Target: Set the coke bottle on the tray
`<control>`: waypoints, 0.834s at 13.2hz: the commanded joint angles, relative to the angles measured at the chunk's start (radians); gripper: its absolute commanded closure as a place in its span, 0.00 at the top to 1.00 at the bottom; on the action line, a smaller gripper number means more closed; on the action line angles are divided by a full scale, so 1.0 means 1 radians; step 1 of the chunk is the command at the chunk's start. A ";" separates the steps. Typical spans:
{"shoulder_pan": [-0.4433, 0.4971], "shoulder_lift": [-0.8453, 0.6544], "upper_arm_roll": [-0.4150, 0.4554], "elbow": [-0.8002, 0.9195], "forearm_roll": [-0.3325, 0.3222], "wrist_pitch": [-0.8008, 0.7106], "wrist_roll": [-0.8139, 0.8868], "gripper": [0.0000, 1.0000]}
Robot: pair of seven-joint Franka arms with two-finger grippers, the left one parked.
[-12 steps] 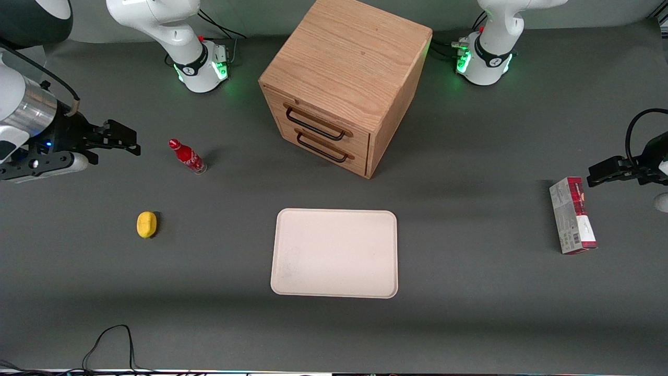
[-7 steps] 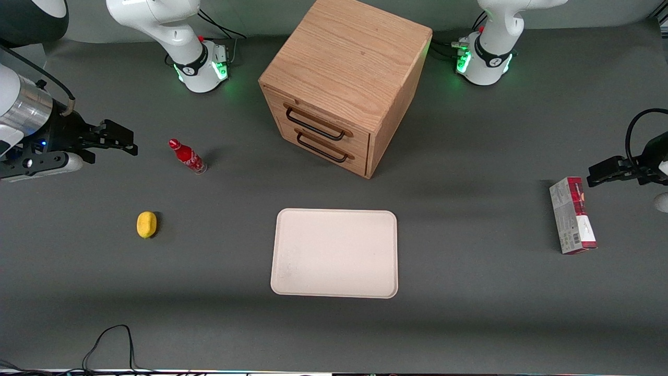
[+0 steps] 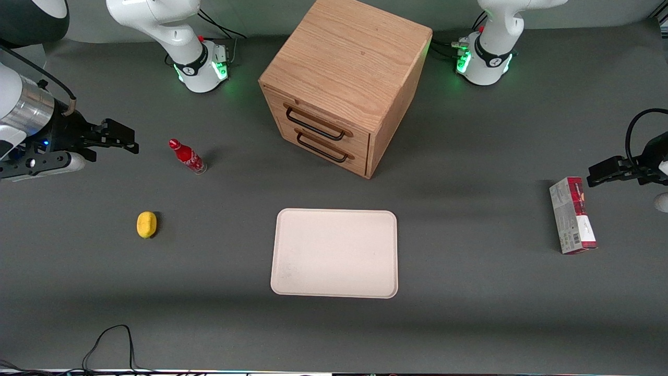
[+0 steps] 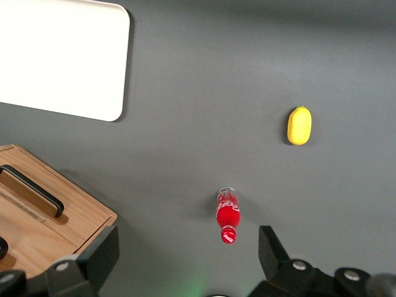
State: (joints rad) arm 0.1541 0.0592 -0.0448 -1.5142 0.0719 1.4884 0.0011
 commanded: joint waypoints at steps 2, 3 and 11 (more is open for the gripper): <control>0.009 0.014 -0.006 0.006 0.002 -0.001 0.019 1.00; 0.009 0.011 -0.006 0.003 0.002 0.000 0.014 1.00; 0.009 -0.116 -0.007 -0.150 -0.009 0.001 0.010 1.00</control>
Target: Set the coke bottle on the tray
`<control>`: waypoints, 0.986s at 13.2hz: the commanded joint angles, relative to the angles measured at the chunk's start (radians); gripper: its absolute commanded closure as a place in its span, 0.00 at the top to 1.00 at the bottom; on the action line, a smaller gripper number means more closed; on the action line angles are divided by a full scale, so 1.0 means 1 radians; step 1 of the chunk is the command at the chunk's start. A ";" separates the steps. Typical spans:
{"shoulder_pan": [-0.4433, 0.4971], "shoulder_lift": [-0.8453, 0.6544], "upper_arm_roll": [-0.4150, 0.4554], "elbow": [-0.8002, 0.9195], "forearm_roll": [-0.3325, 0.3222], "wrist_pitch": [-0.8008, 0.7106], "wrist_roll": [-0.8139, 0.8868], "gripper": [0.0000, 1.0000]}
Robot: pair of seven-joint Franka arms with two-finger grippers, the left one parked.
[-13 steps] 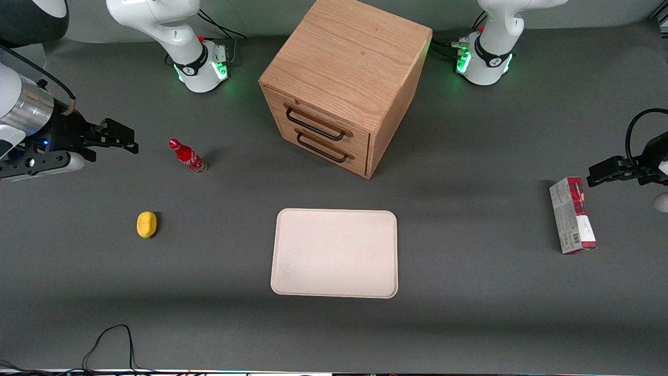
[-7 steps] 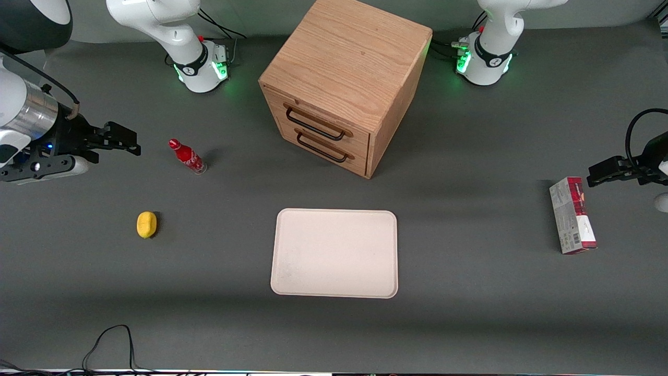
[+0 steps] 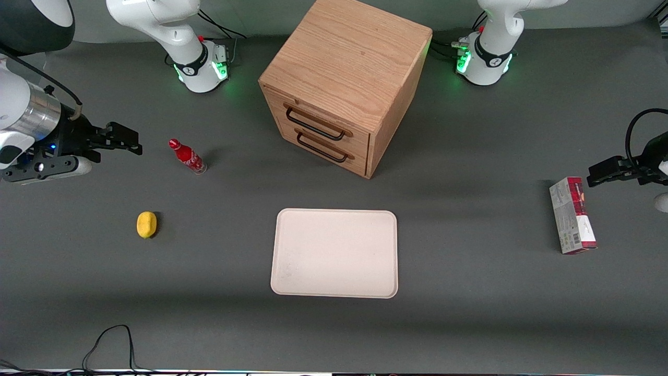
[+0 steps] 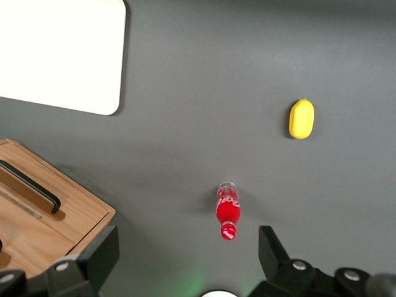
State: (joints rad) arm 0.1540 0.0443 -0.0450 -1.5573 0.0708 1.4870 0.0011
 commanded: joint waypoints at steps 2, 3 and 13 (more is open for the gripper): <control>0.013 -0.217 -0.006 -0.235 -0.026 0.024 0.010 1.00; 0.015 -0.286 -0.006 -0.310 -0.031 0.041 0.010 1.00; 0.013 -0.584 -0.019 -0.703 -0.046 0.179 0.008 1.00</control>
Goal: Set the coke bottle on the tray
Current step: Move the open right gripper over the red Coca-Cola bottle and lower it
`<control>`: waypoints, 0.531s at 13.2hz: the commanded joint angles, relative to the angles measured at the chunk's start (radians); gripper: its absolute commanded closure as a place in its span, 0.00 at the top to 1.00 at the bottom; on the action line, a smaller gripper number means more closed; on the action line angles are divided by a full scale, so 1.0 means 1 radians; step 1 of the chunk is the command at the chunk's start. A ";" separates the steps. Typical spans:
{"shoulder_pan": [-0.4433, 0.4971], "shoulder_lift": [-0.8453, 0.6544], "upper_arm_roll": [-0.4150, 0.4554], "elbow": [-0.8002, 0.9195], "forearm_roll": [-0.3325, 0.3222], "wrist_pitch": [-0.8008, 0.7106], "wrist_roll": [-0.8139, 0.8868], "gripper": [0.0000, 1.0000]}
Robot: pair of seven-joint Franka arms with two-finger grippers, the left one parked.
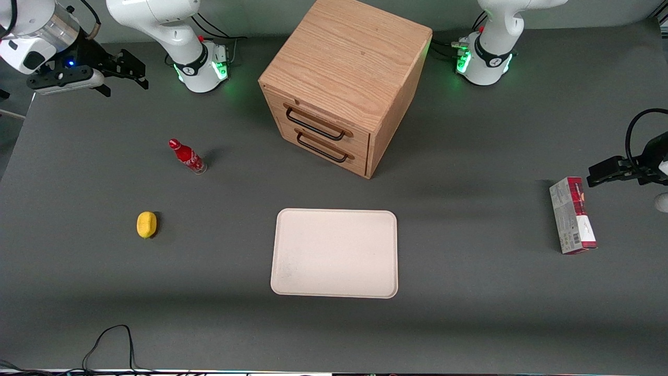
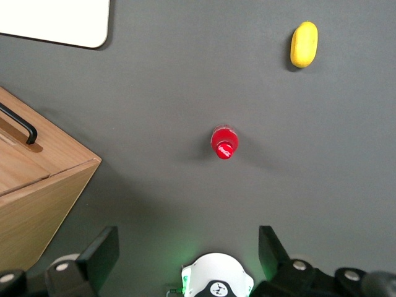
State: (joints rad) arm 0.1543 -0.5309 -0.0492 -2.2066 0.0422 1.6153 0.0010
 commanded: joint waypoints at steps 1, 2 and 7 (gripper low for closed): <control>0.013 -0.017 -0.015 -0.092 -0.018 0.092 0.008 1.00; 0.013 -0.030 -0.017 -0.154 -0.018 0.151 0.007 1.00; 0.011 -0.035 -0.024 -0.453 -0.018 0.533 -0.035 1.00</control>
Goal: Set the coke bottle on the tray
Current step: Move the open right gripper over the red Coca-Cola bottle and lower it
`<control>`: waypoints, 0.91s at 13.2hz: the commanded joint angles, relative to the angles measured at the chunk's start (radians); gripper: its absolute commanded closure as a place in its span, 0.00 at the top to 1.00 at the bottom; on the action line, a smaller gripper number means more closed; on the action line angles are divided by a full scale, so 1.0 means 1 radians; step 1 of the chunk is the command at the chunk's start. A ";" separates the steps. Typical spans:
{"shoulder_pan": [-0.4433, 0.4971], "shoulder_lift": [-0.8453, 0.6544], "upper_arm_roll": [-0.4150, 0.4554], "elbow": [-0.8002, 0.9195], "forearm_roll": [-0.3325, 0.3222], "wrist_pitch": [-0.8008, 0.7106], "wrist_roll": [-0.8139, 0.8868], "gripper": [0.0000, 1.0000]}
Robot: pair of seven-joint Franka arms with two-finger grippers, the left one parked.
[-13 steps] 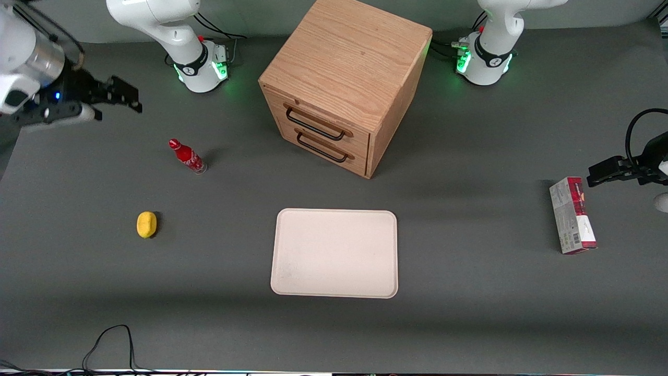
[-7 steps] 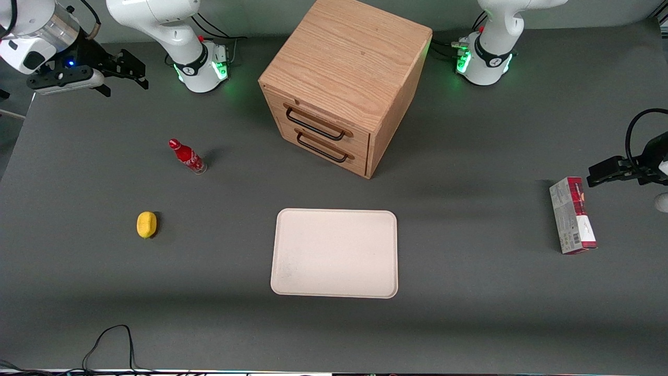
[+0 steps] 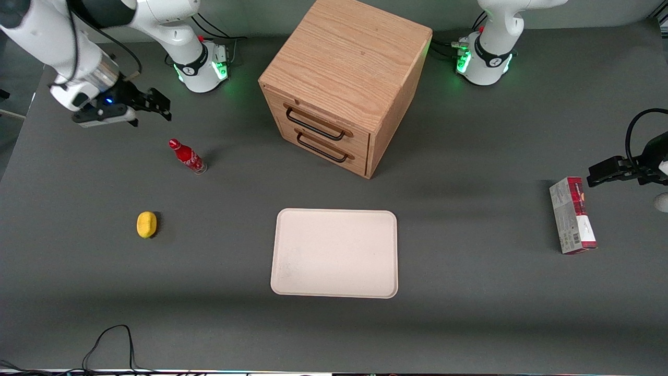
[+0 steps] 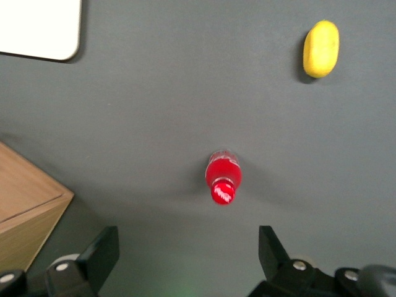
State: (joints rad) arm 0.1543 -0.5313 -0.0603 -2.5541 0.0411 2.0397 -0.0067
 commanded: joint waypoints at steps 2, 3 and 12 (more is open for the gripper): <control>0.013 0.005 -0.056 -0.144 -0.017 0.200 -0.058 1.00; 0.011 0.020 -0.070 -0.165 -0.017 0.242 -0.088 1.00; 0.014 0.094 -0.081 -0.262 -0.017 0.442 -0.091 1.00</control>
State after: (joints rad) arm 0.1590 -0.4474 -0.1299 -2.7891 0.0385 2.4299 -0.0811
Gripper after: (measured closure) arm 0.000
